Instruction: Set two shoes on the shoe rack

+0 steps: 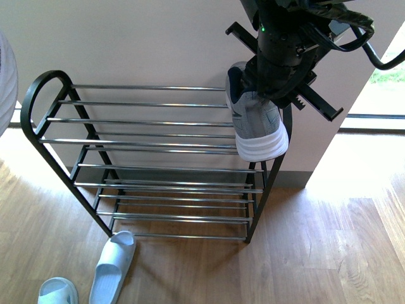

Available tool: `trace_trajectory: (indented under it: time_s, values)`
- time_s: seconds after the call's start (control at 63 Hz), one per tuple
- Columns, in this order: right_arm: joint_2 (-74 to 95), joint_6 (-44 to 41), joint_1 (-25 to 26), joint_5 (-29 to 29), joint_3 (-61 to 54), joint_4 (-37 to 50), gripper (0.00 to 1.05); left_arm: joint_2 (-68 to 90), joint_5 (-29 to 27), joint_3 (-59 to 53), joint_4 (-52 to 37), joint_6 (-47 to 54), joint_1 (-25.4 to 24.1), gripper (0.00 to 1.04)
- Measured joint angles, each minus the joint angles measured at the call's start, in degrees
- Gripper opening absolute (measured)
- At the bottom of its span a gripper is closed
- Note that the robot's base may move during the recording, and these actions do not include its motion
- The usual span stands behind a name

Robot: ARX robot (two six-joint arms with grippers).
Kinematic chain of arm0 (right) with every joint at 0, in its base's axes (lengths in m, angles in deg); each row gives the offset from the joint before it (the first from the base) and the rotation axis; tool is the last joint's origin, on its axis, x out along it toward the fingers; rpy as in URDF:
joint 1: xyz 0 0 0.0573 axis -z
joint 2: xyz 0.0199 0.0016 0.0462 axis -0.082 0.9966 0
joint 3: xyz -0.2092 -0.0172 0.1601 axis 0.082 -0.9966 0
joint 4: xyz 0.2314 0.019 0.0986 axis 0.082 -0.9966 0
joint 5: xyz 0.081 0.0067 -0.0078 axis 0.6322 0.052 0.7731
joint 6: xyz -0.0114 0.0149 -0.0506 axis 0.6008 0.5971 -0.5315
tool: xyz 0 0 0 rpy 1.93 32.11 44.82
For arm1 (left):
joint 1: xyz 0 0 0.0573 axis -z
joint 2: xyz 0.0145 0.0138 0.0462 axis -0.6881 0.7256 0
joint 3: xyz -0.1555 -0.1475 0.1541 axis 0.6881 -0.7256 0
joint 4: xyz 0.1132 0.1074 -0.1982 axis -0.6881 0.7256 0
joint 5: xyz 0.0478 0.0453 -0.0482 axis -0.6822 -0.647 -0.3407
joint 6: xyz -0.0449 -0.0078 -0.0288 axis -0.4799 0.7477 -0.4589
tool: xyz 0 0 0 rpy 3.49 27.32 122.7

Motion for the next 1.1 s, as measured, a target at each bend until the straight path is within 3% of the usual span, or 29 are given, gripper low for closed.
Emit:
trace_trajectory:
  time_s: [0.349,0.651,0.81,0.905,1.096]
  values:
    - [8.7,-4.9,-0.2,-2.1,9.9,-2.0,0.01,0.0,0.0,0.0,0.0,0.0,0.0,0.02]
    - [5.6,-11.7,0.3,0.5,9.4,7.0,0.48,0.0,-0.1,0.0,0.0,0.0,0.0,0.02]
    - [-4.0,-18.3,-0.7,4.2,-0.7,15.3,0.76,0.0,0.0,0.0,0.0,0.0,0.0,0.02]
    - [-14.2,-23.1,-1.7,10.3,-11.5,20.8,0.97,0.0,0.0,0.0,0.0,0.0,0.0,0.02]
    - [-35.5,-31.2,-1.3,24.7,-33.8,26.5,0.96,0.0,0.0,0.0,0.0,0.0,0.0,0.02]
